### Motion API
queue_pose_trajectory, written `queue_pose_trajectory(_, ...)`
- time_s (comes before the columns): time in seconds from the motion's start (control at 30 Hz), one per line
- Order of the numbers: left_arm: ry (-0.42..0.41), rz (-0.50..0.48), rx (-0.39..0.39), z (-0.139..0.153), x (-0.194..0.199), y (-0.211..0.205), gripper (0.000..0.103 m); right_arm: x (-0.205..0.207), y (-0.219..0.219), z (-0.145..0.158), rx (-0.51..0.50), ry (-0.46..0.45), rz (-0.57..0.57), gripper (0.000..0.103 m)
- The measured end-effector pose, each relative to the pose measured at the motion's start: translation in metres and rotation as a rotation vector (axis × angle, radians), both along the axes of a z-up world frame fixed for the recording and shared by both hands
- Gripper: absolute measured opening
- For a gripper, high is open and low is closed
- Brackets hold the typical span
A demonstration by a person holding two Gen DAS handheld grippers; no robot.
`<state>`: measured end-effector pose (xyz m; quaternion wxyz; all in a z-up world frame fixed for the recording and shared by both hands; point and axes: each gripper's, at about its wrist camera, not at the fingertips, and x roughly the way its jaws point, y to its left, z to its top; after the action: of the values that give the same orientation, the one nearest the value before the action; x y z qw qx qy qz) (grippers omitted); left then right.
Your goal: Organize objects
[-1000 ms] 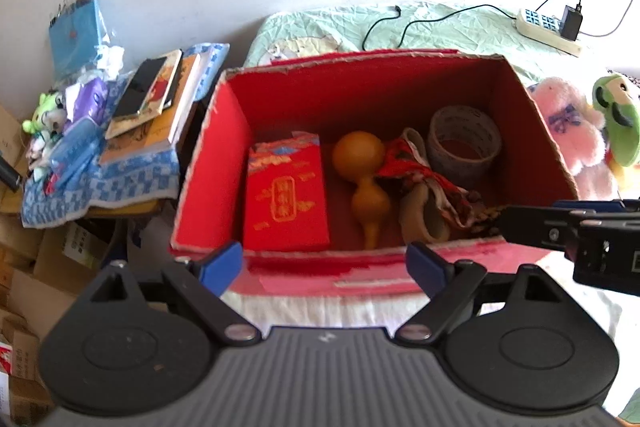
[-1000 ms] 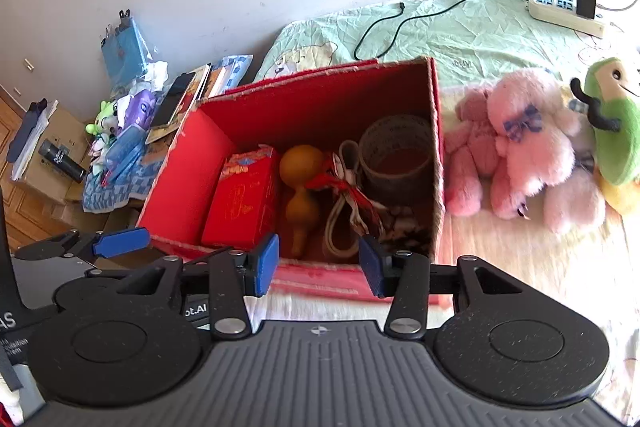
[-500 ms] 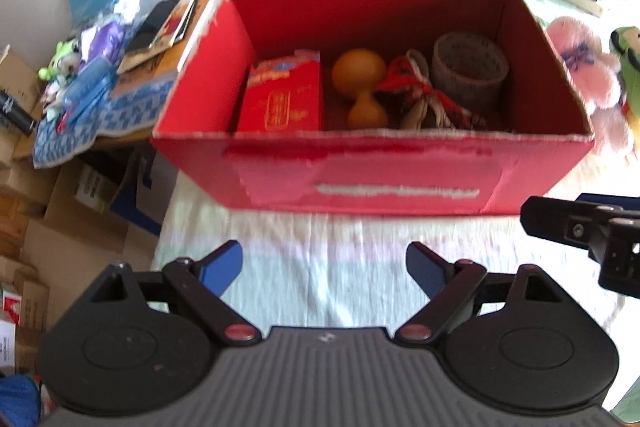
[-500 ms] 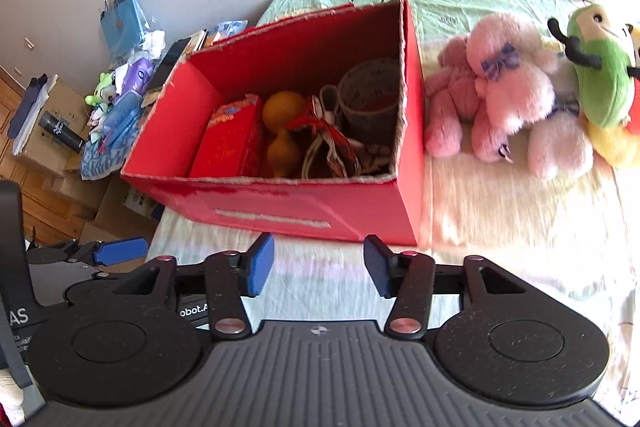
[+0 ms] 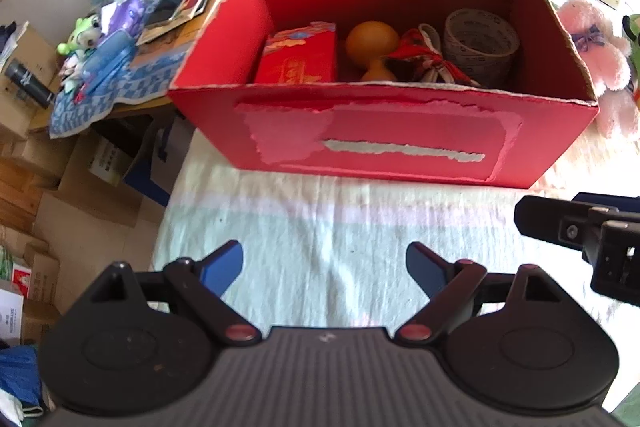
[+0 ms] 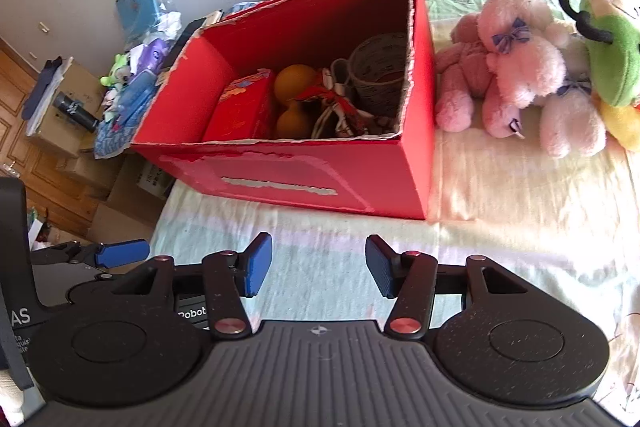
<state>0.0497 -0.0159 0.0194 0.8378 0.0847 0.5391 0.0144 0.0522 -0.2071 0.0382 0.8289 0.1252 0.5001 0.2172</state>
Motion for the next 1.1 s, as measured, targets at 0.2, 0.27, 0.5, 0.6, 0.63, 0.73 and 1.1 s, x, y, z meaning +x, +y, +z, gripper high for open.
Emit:
queue_pose_trajectory(0.2, -0.017, 0.023, -0.013, 0.013, 0.004, 0.011, 0.088, 0.002, 0.006, 0.013, 0.025, -0.022, 0.012, 0.055)
queue_pose_trajectory(0.27, -0.039, 0.018, -0.019, 0.021, 0.008, 0.014, 0.088, 0.004, 0.006, 0.02, 0.035, -0.04, 0.001, 0.055)
queue_pose_trajectory(0.5, -0.114, -0.013, -0.04, 0.048, 0.031, 0.025, 0.088, 0.019, 0.013, 0.043, 0.04, -0.102, -0.059, 0.055)
queue_pose_trajectory(0.6, -0.128, -0.032, -0.043, 0.053, 0.044, 0.029, 0.088, 0.027, 0.016, 0.048, 0.027, -0.122, -0.096, 0.055)
queue_pose_trajectory(0.63, -0.131, -0.04, -0.045, 0.054, 0.049, 0.03, 0.088, 0.03, 0.018, 0.049, 0.019, -0.128, -0.108, 0.056)
queue_pose_trajectory(0.73, -0.139, -0.064, -0.049, 0.056, 0.062, 0.034, 0.088, 0.035, 0.024, 0.05, -0.02, -0.156, -0.148, 0.057)
queue_pose_trajectory(1.1, -0.161, -0.149, -0.045, 0.042, 0.094, 0.049, 0.088, 0.048, 0.044, 0.036, -0.108, -0.174, -0.266, 0.057)
